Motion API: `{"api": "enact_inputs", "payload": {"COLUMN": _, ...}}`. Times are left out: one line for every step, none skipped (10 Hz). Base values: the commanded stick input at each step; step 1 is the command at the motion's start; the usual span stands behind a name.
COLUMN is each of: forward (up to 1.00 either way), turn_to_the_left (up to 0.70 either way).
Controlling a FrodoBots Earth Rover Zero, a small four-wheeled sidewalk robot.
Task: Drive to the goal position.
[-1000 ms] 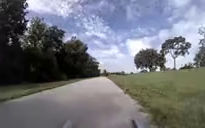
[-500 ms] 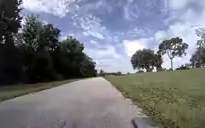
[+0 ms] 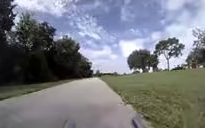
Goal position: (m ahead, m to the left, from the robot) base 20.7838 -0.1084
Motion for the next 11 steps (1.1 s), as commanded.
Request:
{"api": "enact_inputs", "payload": {"forward": 0.69, "turn_to_the_left": 0.03}}
{"api": "enact_inputs", "payload": {"forward": 0.69, "turn_to_the_left": 0.03}}
{"api": "enact_inputs", "payload": {"forward": 0.69, "turn_to_the_left": 0.12}}
{"api": "enact_inputs", "payload": {"forward": 0.69, "turn_to_the_left": 0.20}}
{"api": "enact_inputs", "payload": {"forward": 0.69, "turn_to_the_left": 0.30}}
{"api": "enact_inputs", "payload": {"forward": 0.69, "turn_to_the_left": 0.34}}
{"api": "enact_inputs", "payload": {"forward": 0.69, "turn_to_the_left": 0.32}}
{"api": "enact_inputs", "payload": {"forward": 0.69, "turn_to_the_left": 0.29}}
{"api": "enact_inputs", "payload": {"forward": 0.69, "turn_to_the_left": 0.11}}
{"api": "enact_inputs", "payload": {"forward": 0.69, "turn_to_the_left": 0.16}}
{"api": "enact_inputs", "payload": {"forward": 0.69, "turn_to_the_left": 0.30}}
